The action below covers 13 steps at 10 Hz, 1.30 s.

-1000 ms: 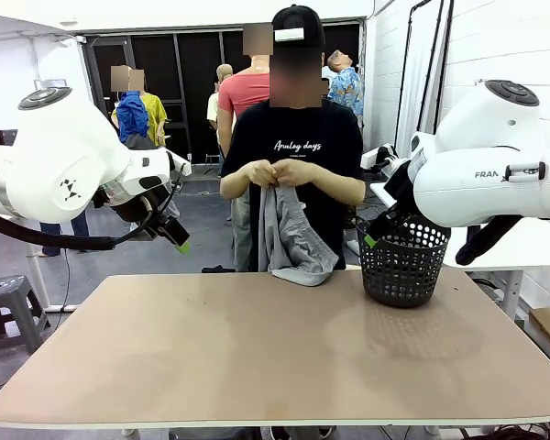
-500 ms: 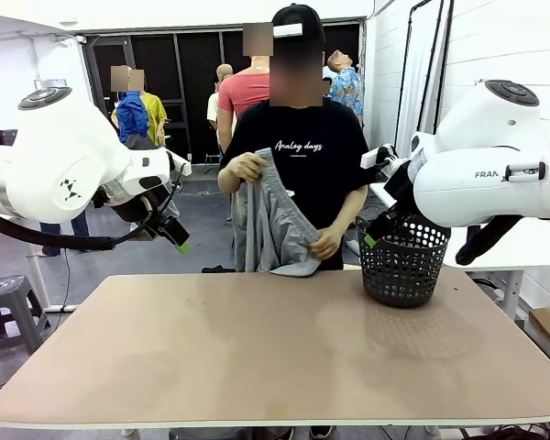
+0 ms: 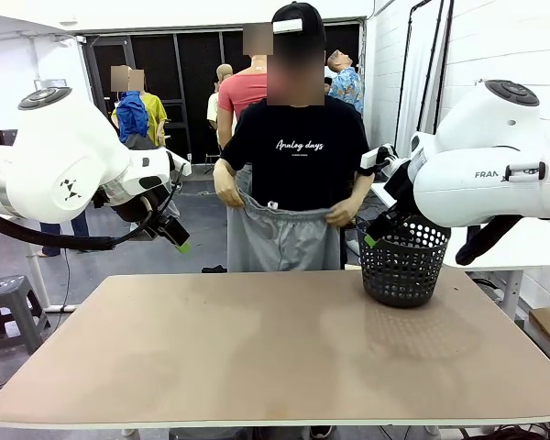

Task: Fold the training pants.
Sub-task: Grab both ends of the Training pants handed by a person.

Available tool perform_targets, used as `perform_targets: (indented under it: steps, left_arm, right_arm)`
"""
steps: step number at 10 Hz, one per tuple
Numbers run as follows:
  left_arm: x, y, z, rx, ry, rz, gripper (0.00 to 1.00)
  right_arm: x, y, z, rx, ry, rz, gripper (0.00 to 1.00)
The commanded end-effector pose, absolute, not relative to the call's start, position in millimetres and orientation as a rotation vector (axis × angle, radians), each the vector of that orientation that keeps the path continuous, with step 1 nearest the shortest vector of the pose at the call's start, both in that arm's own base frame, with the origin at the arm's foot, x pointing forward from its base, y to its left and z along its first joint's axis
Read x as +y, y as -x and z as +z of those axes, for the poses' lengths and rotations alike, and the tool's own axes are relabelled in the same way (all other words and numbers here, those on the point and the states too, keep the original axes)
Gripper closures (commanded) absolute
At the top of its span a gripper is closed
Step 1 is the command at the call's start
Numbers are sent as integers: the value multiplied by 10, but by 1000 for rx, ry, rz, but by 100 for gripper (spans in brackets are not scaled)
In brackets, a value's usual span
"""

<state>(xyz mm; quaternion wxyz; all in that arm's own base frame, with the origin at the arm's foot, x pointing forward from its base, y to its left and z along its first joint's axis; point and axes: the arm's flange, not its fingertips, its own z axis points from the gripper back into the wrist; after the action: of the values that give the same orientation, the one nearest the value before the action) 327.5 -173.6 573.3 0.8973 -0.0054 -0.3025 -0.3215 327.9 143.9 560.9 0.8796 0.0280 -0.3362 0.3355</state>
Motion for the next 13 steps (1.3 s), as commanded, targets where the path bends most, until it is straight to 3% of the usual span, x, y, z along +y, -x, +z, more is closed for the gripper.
perform_targets:
  steps: [1,13]
  left_arm:
    - [-1744,-3276,5727,-628,16,-669,0]
    - [-1744,-3276,5727,-628,16,-669,0]
  right_arm:
    - [1442,-3292,5588,-695,-64,701,0]
    - [1442,-3292,5588,-695,-64,701,0]
